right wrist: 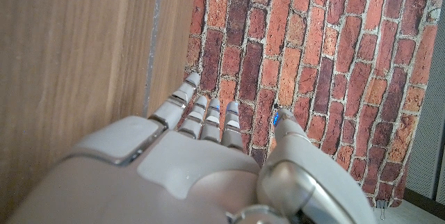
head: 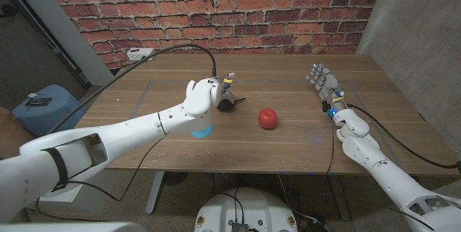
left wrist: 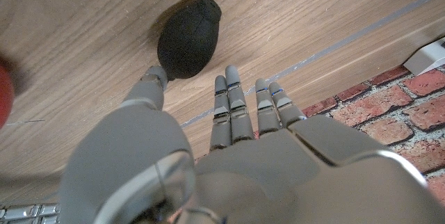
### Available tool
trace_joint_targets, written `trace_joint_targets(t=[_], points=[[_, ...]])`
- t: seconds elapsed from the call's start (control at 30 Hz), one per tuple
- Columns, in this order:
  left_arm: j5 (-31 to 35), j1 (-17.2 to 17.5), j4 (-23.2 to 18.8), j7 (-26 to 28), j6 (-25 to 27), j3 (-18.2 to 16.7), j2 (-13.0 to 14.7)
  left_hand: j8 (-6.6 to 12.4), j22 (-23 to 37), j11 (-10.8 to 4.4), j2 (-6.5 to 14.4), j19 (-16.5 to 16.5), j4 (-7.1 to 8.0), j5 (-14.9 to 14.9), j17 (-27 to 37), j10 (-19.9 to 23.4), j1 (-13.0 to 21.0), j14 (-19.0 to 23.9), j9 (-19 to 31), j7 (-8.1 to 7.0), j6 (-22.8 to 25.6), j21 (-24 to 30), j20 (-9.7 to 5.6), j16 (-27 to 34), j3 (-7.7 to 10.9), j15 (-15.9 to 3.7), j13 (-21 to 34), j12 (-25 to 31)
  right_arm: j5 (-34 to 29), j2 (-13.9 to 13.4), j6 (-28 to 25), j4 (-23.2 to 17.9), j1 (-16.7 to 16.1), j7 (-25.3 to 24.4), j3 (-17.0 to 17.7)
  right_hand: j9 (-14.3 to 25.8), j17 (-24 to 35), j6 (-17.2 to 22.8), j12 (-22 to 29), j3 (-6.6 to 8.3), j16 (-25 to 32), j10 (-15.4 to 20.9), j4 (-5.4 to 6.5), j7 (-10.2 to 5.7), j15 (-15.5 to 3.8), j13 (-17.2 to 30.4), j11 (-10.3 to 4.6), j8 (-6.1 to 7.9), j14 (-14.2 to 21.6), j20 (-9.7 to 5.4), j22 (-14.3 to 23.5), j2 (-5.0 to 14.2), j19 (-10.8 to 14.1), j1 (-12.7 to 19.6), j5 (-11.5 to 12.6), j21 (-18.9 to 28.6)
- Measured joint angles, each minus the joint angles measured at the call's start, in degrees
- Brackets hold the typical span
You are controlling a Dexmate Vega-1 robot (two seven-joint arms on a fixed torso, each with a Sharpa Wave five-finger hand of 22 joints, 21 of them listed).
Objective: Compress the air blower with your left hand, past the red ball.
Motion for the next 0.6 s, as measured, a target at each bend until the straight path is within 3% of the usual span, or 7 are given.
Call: trace_joint_targets(t=[0.6], points=[[4.05,1.62,1.83,-2.76,-2.25,-0.93,-1.40,0.00,0.00,-0.01,-0.24,0.42,0.00,0.89,0.00,0.00,0.24,0.52,0.09,-0.01,0.01,0.01,0.42,-0.49,0.00,0.11,0.53,-0.04,0.63,0.93,0.54,1.84,0.73,0.84,0.28,0.00,0.00,0.00,0.00,-0.01,0.00,0.00,-0.01,0.00,0.00,0.00,0.00,0.00,0.00,0.00,0.22,0.00,0.00,0.00,0.00,0.00]])
